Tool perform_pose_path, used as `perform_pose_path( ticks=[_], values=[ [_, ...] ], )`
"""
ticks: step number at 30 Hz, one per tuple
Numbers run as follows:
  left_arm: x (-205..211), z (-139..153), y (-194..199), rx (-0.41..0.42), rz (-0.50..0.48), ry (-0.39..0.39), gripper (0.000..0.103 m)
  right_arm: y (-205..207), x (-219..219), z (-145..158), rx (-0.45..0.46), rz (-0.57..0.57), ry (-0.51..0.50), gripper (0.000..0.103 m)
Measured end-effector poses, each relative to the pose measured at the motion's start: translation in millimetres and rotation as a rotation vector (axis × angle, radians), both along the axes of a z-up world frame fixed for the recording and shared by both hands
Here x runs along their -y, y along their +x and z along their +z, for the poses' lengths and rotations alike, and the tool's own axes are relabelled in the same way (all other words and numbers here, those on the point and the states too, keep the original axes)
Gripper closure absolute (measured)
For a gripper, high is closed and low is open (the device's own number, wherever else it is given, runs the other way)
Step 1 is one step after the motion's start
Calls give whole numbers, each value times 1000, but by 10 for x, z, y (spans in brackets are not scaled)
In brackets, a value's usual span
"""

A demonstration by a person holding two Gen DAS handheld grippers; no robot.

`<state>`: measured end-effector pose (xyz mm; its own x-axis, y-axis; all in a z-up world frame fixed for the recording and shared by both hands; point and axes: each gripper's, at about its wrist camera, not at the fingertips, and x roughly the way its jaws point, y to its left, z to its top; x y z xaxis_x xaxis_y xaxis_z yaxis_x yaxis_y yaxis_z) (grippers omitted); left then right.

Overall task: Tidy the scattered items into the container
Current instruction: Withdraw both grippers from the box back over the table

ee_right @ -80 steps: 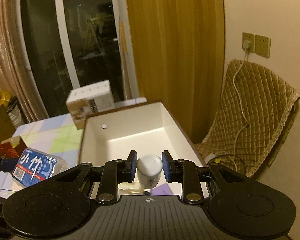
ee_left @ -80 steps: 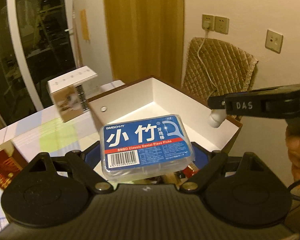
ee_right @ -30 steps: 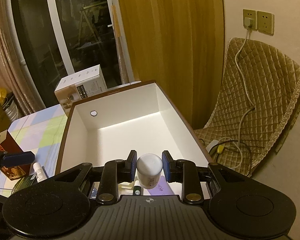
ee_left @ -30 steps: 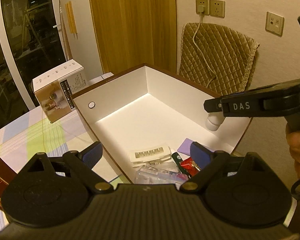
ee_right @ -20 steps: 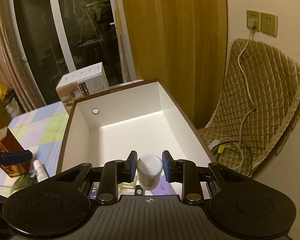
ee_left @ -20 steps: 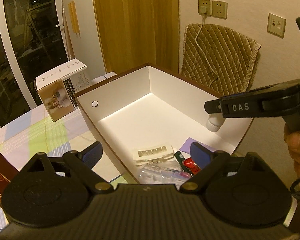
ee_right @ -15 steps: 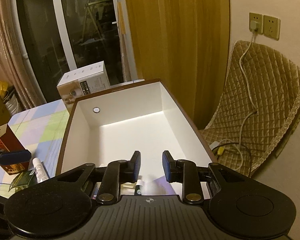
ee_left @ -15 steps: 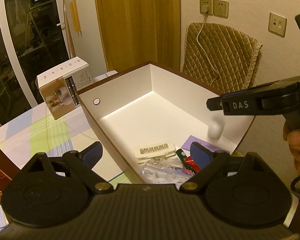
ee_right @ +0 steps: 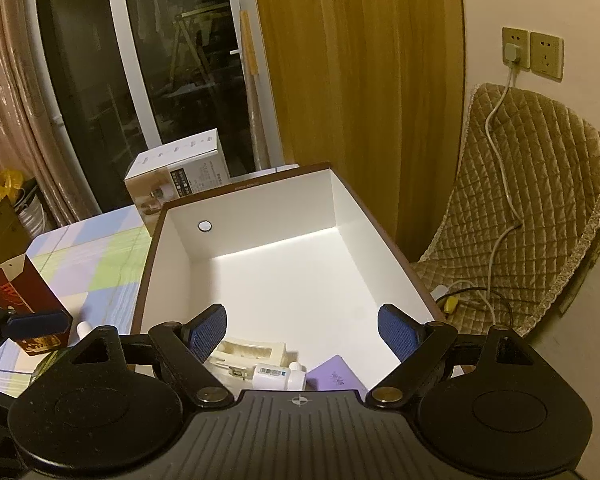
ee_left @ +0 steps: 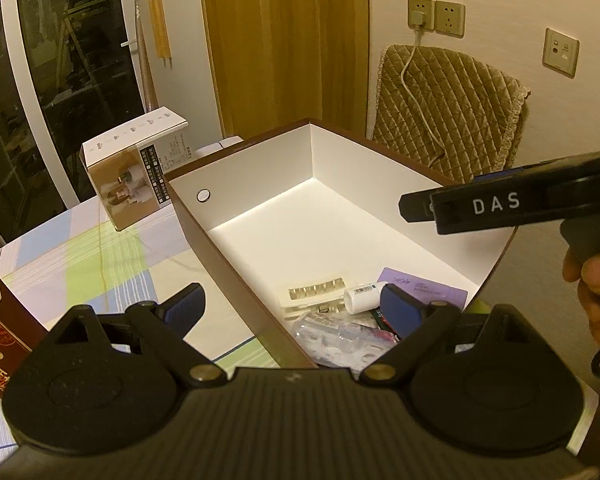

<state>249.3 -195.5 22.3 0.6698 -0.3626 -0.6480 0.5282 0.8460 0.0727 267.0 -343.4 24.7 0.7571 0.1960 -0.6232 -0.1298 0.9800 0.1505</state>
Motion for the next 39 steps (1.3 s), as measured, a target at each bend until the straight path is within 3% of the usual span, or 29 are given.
perform_pose_path(
  ticks=[20, 32, 33, 35, 39],
  values=[
    [-187, 125, -78, 13, 25, -3, 11, -103, -111, 109, 7, 8, 2, 15],
    [-636, 131, -341, 11, 96, -9, 4, -336, -314, 233, 8, 34, 7, 14],
    [-699, 119, -370, 8, 109, -11, 3, -360, -339, 235, 7, 38, 11, 13],
    [-839, 86, -435, 3, 135, -9, 1, -420, -388, 243, 10, 40, 25, 0],
    [-1154, -36, -566, -16, 188, 19, 1, -549, -531, 286, 26, 71, 47, 0]
  ],
)
